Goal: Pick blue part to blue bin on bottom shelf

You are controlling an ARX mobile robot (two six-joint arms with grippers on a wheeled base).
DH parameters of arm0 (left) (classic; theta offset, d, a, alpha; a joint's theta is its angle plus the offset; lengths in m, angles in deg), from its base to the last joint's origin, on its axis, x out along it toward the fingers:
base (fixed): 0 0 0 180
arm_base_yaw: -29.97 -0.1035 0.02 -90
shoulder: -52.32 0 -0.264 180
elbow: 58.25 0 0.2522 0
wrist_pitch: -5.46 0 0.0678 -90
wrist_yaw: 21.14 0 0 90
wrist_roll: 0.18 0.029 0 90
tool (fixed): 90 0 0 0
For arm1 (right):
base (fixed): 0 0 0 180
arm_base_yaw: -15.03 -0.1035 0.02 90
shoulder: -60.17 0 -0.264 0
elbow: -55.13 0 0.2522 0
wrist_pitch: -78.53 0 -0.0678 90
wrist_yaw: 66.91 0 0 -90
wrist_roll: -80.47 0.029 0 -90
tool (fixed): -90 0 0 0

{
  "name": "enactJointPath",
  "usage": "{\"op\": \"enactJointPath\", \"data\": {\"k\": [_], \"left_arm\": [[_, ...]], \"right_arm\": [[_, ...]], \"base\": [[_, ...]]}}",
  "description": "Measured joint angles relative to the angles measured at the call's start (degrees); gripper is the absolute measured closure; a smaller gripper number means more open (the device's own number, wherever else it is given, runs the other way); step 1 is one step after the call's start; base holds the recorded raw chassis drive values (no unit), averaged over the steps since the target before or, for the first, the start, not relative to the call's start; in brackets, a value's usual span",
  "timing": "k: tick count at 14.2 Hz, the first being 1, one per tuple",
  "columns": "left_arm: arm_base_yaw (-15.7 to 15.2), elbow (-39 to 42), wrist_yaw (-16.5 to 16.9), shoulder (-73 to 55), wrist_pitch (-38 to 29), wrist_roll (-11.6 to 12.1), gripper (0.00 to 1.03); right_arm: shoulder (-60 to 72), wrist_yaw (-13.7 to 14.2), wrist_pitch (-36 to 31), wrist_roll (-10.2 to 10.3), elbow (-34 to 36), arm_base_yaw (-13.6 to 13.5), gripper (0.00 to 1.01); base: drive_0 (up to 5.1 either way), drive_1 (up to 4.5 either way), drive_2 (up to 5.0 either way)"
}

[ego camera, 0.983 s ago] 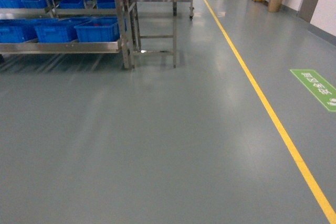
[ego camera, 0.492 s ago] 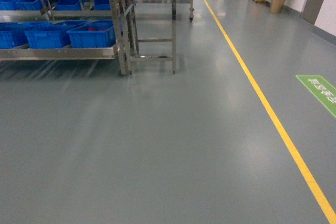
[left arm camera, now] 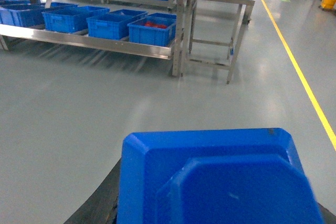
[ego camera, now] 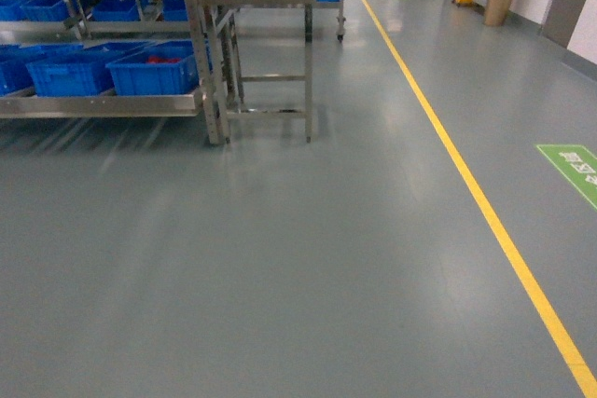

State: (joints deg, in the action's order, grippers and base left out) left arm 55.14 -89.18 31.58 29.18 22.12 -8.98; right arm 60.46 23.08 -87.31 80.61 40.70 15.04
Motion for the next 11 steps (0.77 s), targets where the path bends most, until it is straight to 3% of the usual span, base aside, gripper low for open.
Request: {"op": "enactJointPath", "data": {"k": [11], "left_arm": [[0.00,0.00,0.02,-0.04,0.04,0.00,0.59]], "right_arm": [[0.00,0.00,-0.11,0.00,0.00,0.00,0.03]], "base": [[0.0,4.18,-4.2]]}}
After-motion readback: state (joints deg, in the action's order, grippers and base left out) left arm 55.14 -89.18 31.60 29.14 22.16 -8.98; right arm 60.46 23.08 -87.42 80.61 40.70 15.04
